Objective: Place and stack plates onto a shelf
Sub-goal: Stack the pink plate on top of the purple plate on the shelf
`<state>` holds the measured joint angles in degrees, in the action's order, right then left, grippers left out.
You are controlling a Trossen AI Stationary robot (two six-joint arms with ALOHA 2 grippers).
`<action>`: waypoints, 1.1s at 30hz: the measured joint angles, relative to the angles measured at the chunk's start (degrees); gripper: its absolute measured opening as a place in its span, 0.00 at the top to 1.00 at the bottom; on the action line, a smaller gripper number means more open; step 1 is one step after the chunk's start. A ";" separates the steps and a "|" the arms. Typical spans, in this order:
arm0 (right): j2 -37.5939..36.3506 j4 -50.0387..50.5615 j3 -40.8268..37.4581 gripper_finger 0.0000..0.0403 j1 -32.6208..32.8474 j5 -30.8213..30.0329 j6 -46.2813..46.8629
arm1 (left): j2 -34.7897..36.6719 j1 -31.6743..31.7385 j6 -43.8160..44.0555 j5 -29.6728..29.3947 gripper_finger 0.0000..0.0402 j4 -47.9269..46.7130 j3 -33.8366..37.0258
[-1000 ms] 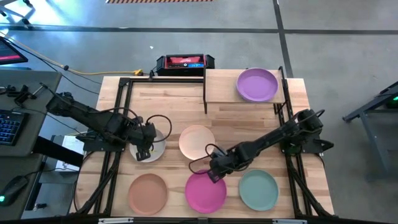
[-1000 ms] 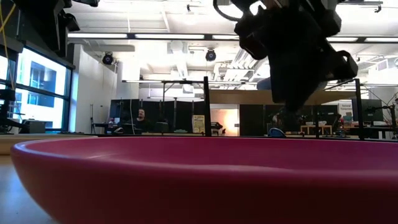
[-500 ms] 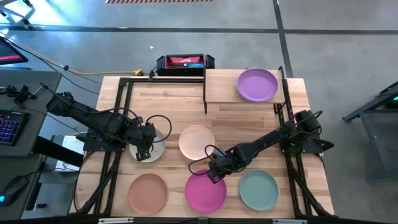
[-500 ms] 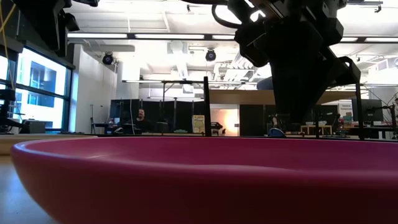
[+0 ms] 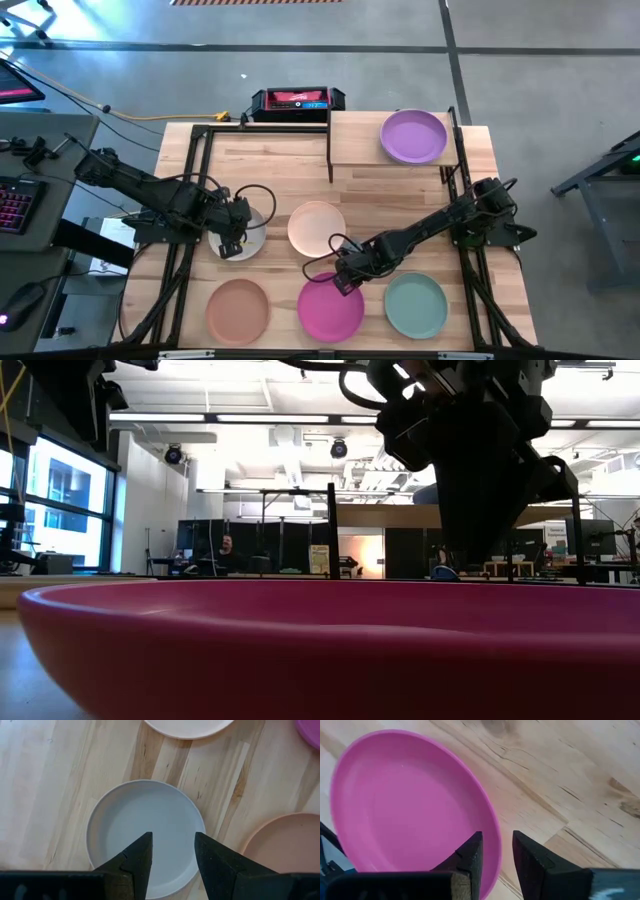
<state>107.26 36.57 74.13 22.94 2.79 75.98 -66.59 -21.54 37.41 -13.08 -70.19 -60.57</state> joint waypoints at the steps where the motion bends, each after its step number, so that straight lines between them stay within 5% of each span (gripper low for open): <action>1: 0.04 -0.02 0.00 0.79 0.00 -0.02 -0.20 | 0.02 0.00 -0.01 -0.02 0.66 -0.01 0.00; 33: 5.77 -2.50 -0.02 0.80 0.11 3.52 -0.20 | 0.02 0.02 0.50 -0.56 0.66 0.02 -0.01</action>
<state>113.03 34.07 74.11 23.05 6.31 75.78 -66.57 -21.52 37.91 -13.64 -70.17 -60.58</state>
